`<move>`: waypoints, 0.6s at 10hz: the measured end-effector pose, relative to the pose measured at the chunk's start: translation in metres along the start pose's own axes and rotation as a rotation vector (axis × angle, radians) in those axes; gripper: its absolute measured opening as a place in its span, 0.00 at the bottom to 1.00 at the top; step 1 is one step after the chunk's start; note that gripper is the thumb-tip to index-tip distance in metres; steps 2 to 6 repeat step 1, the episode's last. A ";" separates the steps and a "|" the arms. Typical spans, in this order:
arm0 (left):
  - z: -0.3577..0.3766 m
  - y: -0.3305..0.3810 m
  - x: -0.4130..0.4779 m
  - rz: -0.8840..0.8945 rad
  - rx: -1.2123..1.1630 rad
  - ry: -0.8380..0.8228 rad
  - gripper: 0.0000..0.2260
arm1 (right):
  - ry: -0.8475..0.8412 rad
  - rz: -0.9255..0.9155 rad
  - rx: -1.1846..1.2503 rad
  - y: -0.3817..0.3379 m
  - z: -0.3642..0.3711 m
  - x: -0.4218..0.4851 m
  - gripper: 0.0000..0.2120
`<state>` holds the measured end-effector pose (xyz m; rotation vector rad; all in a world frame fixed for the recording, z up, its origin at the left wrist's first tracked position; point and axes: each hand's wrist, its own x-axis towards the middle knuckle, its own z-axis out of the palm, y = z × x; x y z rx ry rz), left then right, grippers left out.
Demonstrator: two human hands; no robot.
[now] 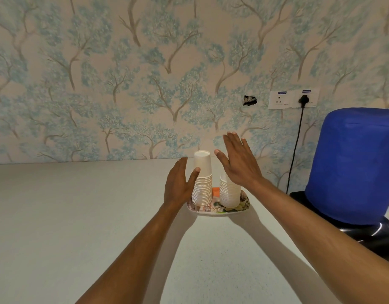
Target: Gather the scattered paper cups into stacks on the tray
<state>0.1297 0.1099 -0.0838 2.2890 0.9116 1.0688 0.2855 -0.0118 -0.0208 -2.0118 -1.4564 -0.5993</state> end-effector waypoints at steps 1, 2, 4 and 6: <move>-0.004 0.008 -0.008 0.085 0.082 0.080 0.32 | 0.039 -0.002 -0.002 -0.005 -0.005 -0.012 0.32; -0.004 0.008 -0.008 0.085 0.082 0.080 0.32 | 0.039 -0.002 -0.002 -0.005 -0.005 -0.012 0.32; -0.004 0.008 -0.008 0.085 0.082 0.080 0.32 | 0.039 -0.002 -0.002 -0.005 -0.005 -0.012 0.32; -0.004 0.008 -0.008 0.085 0.082 0.080 0.32 | 0.039 -0.002 -0.002 -0.005 -0.005 -0.012 0.32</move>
